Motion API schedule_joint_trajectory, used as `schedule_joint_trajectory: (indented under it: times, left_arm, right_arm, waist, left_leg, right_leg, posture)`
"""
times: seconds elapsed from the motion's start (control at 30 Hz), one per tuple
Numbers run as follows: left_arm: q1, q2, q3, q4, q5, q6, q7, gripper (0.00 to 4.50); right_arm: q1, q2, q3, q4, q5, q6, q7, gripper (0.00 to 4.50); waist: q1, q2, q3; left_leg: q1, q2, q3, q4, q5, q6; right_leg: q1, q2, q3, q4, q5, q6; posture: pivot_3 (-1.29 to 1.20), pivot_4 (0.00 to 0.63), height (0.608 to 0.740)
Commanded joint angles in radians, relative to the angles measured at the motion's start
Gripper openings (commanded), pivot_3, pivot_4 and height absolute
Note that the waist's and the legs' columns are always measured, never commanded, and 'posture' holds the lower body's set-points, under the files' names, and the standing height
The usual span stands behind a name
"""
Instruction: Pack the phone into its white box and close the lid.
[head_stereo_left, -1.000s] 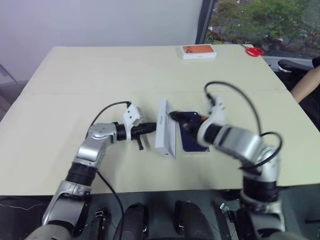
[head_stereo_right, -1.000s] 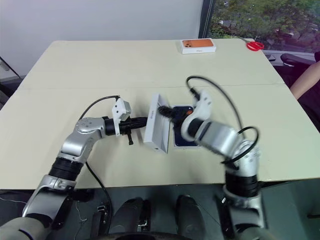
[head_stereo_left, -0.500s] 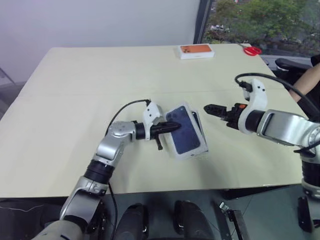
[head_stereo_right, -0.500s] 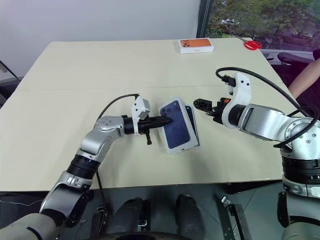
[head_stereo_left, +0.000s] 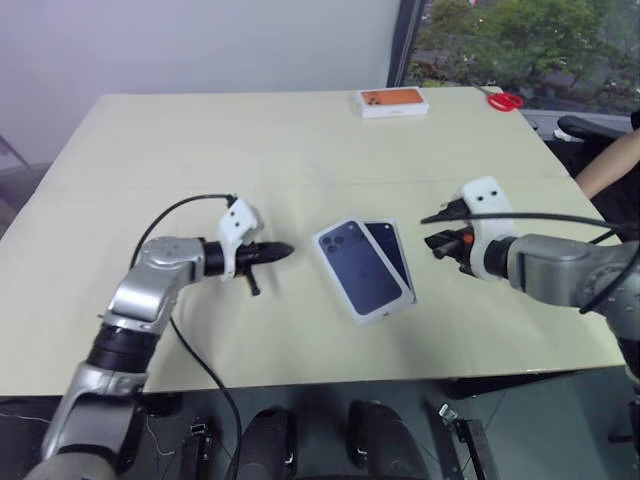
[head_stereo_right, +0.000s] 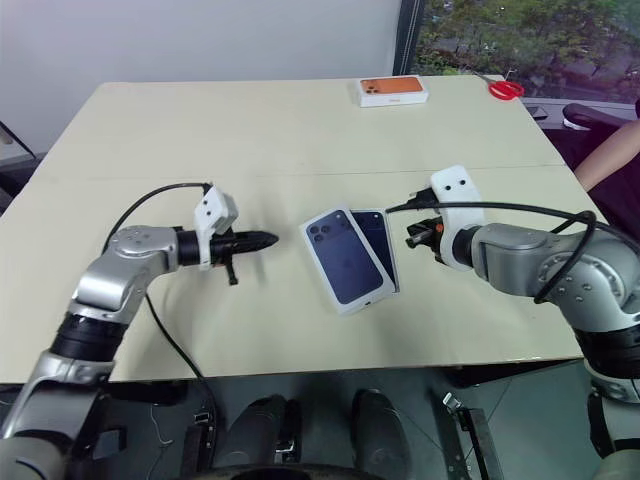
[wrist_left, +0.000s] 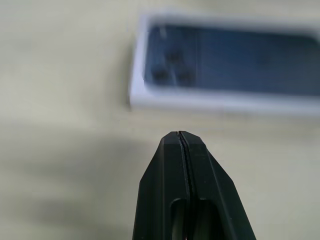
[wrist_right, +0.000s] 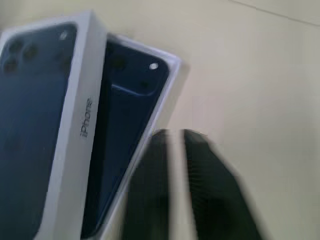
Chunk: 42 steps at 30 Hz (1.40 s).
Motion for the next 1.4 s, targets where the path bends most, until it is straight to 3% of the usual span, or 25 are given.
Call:
schedule_joint_trajectory:
  times: [0.03,0.37,0.5,1.4]
  left_arm:
    - [-0.009,0.002,-0.074,-0.075,0.027,0.027,-0.02,0.0]
    - [-0.047,-0.104,-0.195,-0.056,0.128,0.047,0.074,0.0]
    - [-0.057,-0.165,-0.18,-0.041,0.125,0.072,0.122,0.0]
    - [-0.138,-0.37,-0.148,0.095,0.124,-0.041,0.223,0.0]
  right_arm:
    - [-0.033,-0.013,0.047,-0.065,-0.166,-0.025,0.094,0.03]
    - [-0.054,0.089,0.127,-0.065,-0.396,0.002,0.265,0.03]
    - [-0.038,0.125,0.125,-0.056,-0.463,0.014,0.299,0.03]
    - [0.04,0.216,-0.008,-0.136,-0.605,0.134,0.421,0.03]
  waist:
    - [0.013,0.0,0.0]
    - [0.015,0.0,0.0]
    - [0.017,0.0,0.0]
    - [0.018,0.0,0.0]
  left_leg:
    - [0.0,0.0,0.0,0.0,0.0,0.0]
    - [-0.001,-0.001,0.0,0.001,0.0,0.0]
    - [-0.001,0.0,0.0,0.001,0.0,0.0]
    - [-0.001,-0.002,0.0,0.001,0.0,0.0]
  right_leg:
    - [0.0,0.0,0.0,0.0,-0.001,-0.001]
    - [-0.001,-0.001,0.0,-0.001,0.001,0.001]
    - [-0.001,0.0,0.0,0.0,0.001,0.002]
    - [0.0,0.001,-0.001,0.0,0.001,0.002]
  posture:
    - [0.0,0.15,0.74]
    - [0.0,0.15,0.74]
    - [0.0,0.15,0.74]
    - [0.0,0.15,0.74]
